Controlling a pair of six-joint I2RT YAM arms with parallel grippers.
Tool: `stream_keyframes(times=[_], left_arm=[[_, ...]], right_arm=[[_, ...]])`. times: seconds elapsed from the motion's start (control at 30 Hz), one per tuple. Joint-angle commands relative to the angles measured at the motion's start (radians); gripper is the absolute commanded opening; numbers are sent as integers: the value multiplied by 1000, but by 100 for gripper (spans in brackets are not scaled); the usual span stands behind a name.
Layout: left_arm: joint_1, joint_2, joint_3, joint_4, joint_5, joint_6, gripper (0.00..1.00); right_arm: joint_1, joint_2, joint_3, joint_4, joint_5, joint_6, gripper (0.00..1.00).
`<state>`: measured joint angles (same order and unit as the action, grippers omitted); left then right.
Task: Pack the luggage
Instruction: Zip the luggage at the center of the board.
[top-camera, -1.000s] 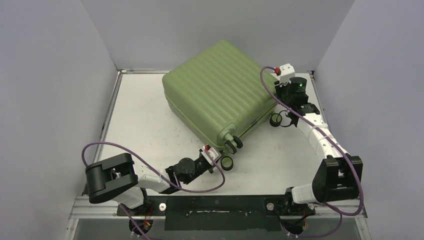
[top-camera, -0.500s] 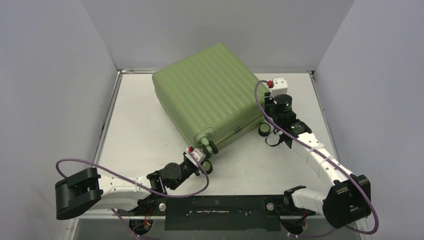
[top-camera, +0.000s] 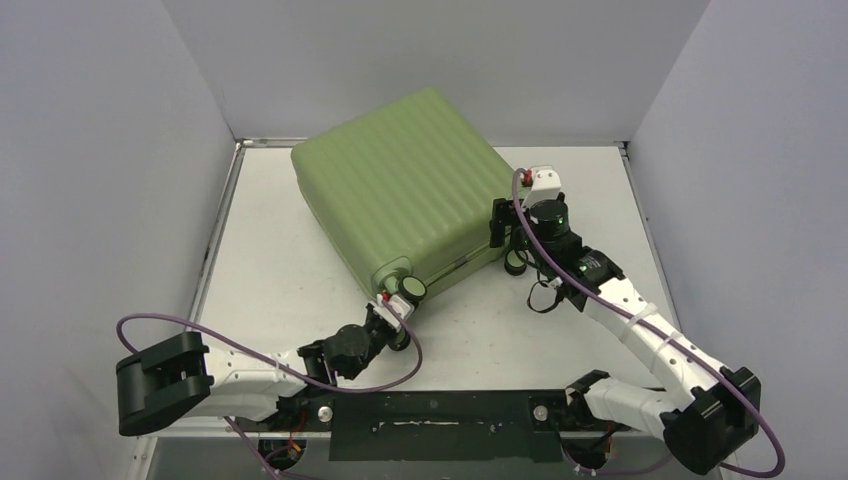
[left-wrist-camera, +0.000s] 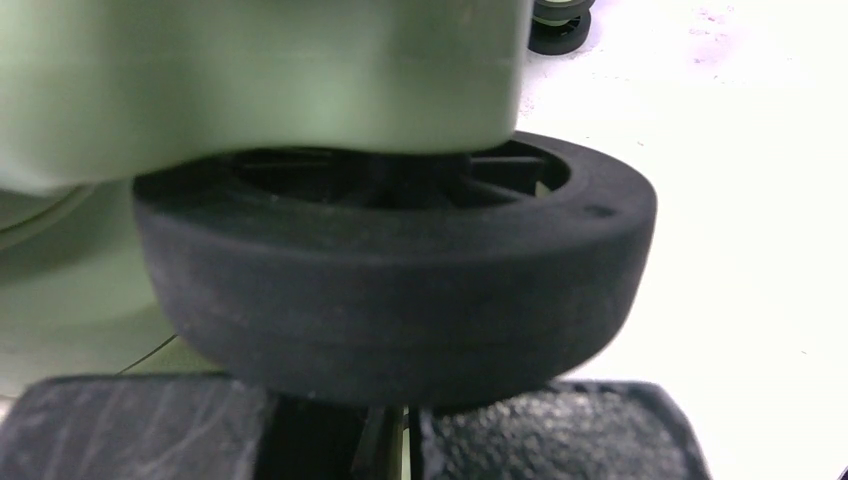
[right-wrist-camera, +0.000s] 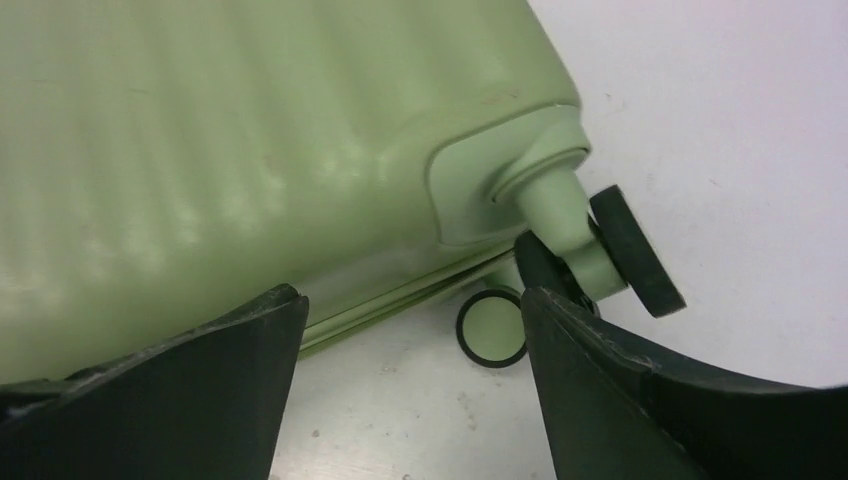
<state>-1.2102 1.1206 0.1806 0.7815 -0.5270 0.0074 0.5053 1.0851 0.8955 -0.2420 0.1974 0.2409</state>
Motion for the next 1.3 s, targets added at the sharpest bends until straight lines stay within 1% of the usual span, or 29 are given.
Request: stream_keyframes(times=[0.0,0.1,0.2,0.27,0.33,0.4,0.5,0.57,0.63,0.8,0.87,0.93,1.0,1.13,1.2,1.27], left_arm=[[-14,-3,53,19,50,18,0],[-14,-10,53,16,46,28,0],[-12,-15,53,12,46,32,0],[-12,-14,53,10,47,34,0],[-11,-12,52,15,46,34,0],[-10,-9,52,22,50,34,0],[-9,-15,51,25,57,34,0],[-9,-24,49,23,63,34,0],[-9,-30,46,23,65,34,0],[-9,-34,49,27,65,33,0],[-9,-34,51,29,66,34,0],[-9,-37,52,26,64,34,0],[-9,-43,51,23,63,35,0],[-8,-39,58,19,61,37,0],[-8,-29,65,16,62,36,0],[-8,-18,73,12,64,33,0]], right_arm=[[7,-13,104,-88,-32,58,83],[-74,-8,96,-73,-72,57,86],[-161,-41,56,-14,-127,34,87],[-186,-73,30,43,-167,-15,87],[-197,-62,31,56,-202,-79,87],[-231,-26,28,73,-299,-133,85],[-283,22,23,93,-440,-169,83],[-293,42,21,110,-494,-180,82],[-296,73,36,104,-512,-188,81],[-300,144,65,85,-501,-210,79],[-297,169,70,84,-512,-218,77],[-290,186,72,79,-517,-222,71],[-279,190,64,78,-520,-224,61],[-260,172,34,81,-501,-204,33],[-245,150,14,80,-487,-185,23],[-216,115,-12,72,-445,-176,14]])
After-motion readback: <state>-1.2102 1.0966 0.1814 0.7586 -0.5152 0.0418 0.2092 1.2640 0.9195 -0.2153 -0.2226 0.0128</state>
